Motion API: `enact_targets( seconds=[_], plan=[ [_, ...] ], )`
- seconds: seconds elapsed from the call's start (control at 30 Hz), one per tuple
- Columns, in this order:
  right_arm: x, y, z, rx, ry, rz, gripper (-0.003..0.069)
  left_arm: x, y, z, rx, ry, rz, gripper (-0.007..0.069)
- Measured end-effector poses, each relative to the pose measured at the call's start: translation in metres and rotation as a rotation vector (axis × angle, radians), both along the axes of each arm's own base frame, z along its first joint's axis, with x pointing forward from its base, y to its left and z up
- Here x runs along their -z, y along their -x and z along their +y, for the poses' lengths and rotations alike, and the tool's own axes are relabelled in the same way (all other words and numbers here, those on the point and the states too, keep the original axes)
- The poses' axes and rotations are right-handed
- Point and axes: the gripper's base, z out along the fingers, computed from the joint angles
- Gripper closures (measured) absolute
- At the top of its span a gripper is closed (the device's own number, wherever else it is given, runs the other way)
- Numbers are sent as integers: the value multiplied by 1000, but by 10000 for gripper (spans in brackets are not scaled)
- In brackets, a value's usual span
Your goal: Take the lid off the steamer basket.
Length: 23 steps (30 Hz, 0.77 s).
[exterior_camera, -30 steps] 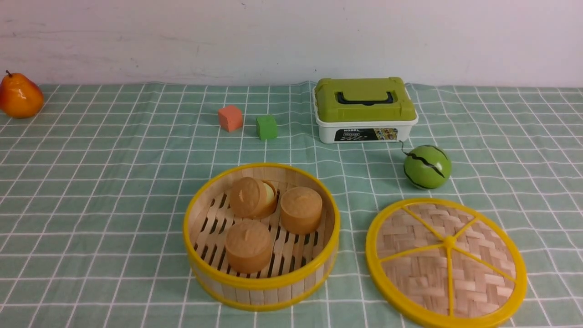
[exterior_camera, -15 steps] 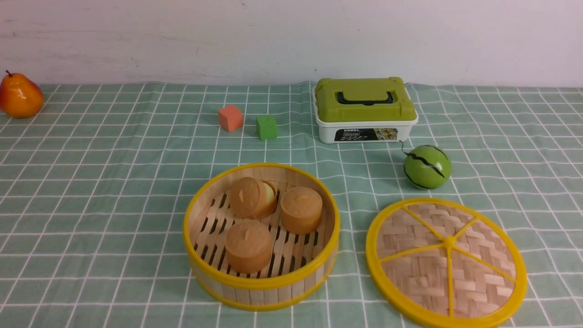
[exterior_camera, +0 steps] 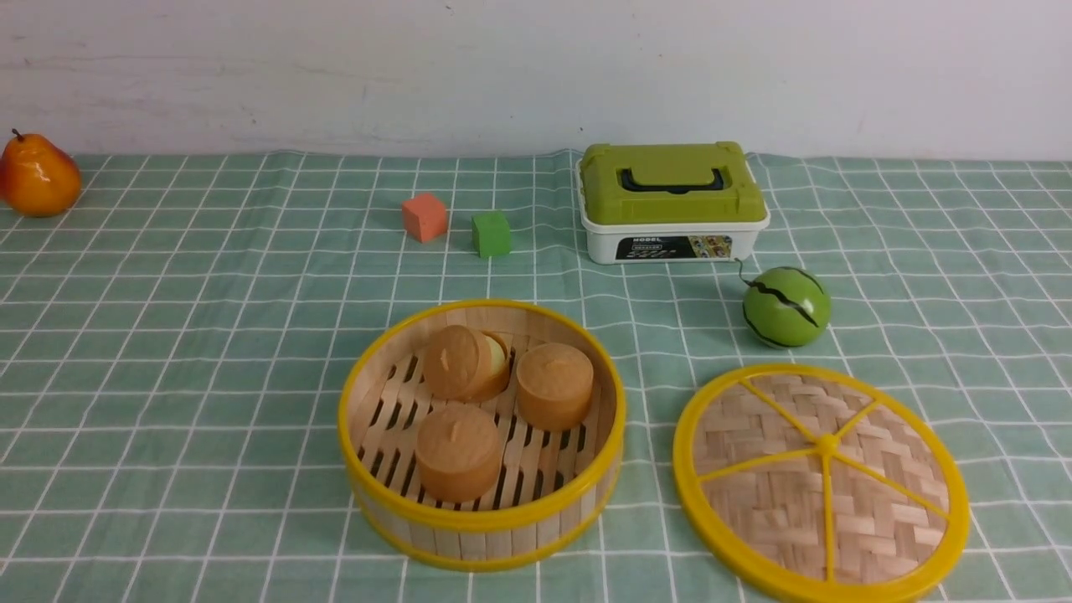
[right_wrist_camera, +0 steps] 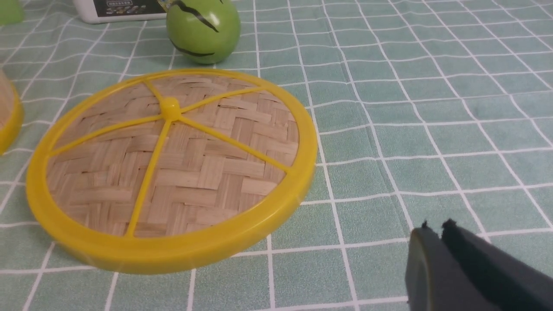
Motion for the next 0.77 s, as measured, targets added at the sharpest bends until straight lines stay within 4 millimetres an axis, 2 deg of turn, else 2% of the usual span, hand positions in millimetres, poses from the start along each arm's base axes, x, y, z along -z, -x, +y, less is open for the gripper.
enact_targets(
  seconds=[0.77],
  plan=[
    [0,0,0,1,-2,0,613,0,0,0,0,0,0,386]
  ],
)
